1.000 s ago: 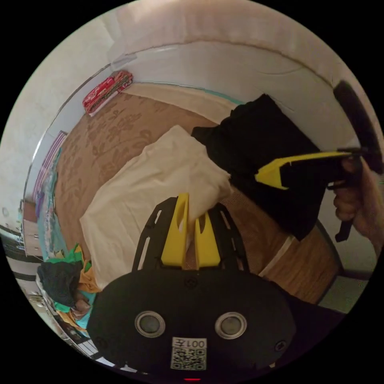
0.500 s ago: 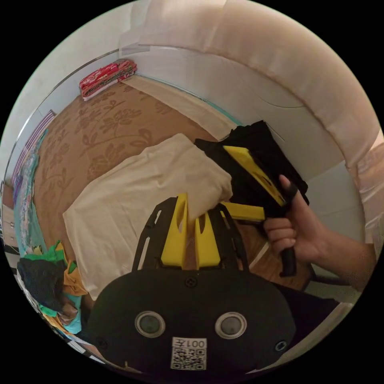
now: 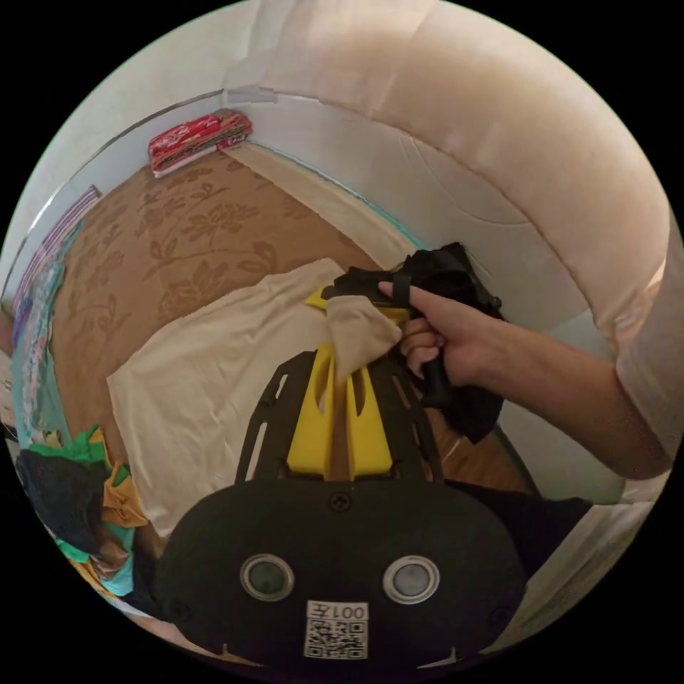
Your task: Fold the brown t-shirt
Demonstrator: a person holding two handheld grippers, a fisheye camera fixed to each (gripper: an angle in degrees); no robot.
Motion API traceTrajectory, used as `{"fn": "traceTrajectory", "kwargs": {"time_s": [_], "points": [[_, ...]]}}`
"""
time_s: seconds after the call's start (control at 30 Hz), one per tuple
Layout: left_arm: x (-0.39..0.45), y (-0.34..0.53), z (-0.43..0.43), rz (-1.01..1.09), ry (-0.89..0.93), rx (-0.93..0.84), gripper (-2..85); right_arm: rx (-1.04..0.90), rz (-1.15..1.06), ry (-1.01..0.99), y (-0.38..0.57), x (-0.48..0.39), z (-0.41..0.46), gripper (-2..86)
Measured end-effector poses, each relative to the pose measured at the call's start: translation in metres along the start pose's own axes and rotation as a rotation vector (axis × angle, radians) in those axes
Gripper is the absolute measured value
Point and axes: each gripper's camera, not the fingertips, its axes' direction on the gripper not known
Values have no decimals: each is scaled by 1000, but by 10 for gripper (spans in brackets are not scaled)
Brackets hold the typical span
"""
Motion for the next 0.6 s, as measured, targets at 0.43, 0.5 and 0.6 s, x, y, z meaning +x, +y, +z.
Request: {"fn": "traceTrajectory", "kwargs": {"time_s": [0.43, 0.5, 0.6], "points": [[-120, 55, -65, 162, 52, 67, -9, 55, -58, 92, 8, -71, 66, 34], [-137, 65, -71, 229, 32, 68, -9, 41, -67, 102, 5, -80, 79, 19], [-170, 75, -79, 241, 28, 72, -9, 41, -88, 72, 6, -107, 105, 12]]}}
